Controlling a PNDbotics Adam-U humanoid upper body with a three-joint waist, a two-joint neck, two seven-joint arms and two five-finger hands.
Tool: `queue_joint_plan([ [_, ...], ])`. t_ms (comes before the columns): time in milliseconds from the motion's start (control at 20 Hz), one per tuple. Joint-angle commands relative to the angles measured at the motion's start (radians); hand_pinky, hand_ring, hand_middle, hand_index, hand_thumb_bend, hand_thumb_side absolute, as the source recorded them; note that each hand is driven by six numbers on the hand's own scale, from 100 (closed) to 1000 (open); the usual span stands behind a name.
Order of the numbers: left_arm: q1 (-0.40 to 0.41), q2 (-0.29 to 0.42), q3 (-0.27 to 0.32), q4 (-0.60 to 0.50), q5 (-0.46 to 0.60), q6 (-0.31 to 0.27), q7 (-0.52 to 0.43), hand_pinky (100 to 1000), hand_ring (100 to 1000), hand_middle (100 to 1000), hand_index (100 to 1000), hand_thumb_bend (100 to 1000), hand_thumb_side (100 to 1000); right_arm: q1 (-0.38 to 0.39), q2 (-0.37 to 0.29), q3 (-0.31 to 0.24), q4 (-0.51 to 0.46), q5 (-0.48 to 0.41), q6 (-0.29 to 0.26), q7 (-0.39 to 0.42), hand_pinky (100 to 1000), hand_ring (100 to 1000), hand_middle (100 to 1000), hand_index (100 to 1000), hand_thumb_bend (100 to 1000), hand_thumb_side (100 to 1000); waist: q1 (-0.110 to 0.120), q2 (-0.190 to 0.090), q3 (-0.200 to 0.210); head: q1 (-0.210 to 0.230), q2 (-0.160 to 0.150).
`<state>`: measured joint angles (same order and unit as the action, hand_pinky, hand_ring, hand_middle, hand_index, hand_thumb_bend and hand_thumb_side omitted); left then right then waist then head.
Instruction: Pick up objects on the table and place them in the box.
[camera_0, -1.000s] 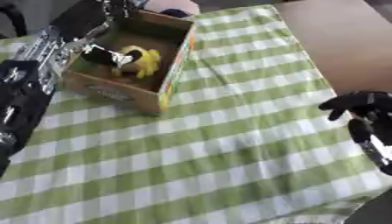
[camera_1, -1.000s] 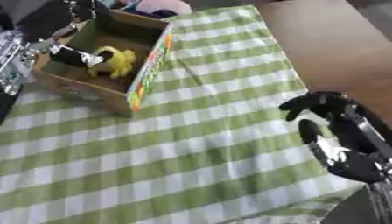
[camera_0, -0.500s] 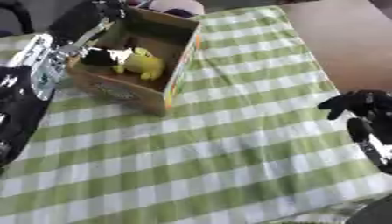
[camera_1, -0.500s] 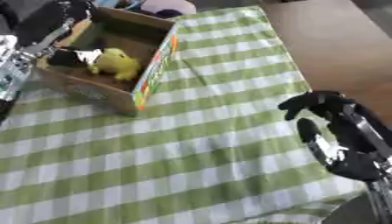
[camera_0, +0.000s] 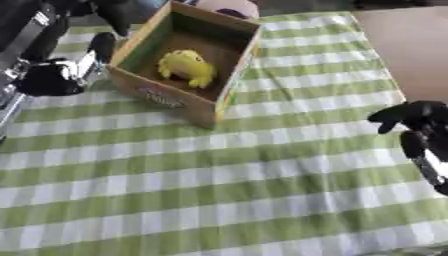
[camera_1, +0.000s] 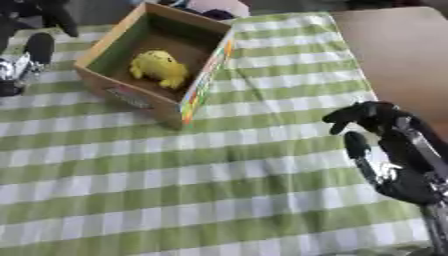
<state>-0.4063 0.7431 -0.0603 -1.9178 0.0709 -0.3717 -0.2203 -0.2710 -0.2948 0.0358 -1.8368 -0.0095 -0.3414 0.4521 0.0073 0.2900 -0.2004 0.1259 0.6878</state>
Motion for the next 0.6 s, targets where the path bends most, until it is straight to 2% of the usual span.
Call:
queue_joint_plan([
  [50,0.041,-0.037,0.04,-0.076,0.058,0.051,-0.063,619,561,559,854,100,595,-0.002,-0.007,-0.014,-0.009,0.008,-0.003,-0.009,783,732,535,739,100,532,-0.008,-0.014,0.013,0.015,0.015],
  [100,0.06,-0.059,0.042,-0.079,0.065,0.059,-0.083,618,560,559,856,100,642,-0.003,-0.007,-0.015,-0.009,0.009,-0.004,-0.01,783,732,536,741,100,529,-0.011,-0.014,0.021,0.021,0.02],
  [250,0.089,-0.118,0.046,-0.082,0.074,0.058,-0.135,627,567,566,864,100,662,-0.001,-0.004,-0.018,-0.009,0.01,-0.004,-0.014,783,733,536,745,100,529,-0.018,-0.016,0.031,0.029,0.032],
  [550,0.141,-0.219,0.034,-0.082,0.107,0.056,-0.249,631,574,575,879,100,689,0.002,0.0,-0.024,-0.009,0.011,-0.004,-0.022,782,733,536,749,100,529,-0.026,-0.018,0.041,0.034,0.052],
  [600,0.149,-0.231,0.032,-0.082,0.107,0.057,-0.263,631,574,575,881,100,663,0.003,0.001,-0.025,-0.008,0.012,-0.003,-0.024,782,733,536,749,100,529,-0.026,-0.019,0.043,0.033,0.055],
])
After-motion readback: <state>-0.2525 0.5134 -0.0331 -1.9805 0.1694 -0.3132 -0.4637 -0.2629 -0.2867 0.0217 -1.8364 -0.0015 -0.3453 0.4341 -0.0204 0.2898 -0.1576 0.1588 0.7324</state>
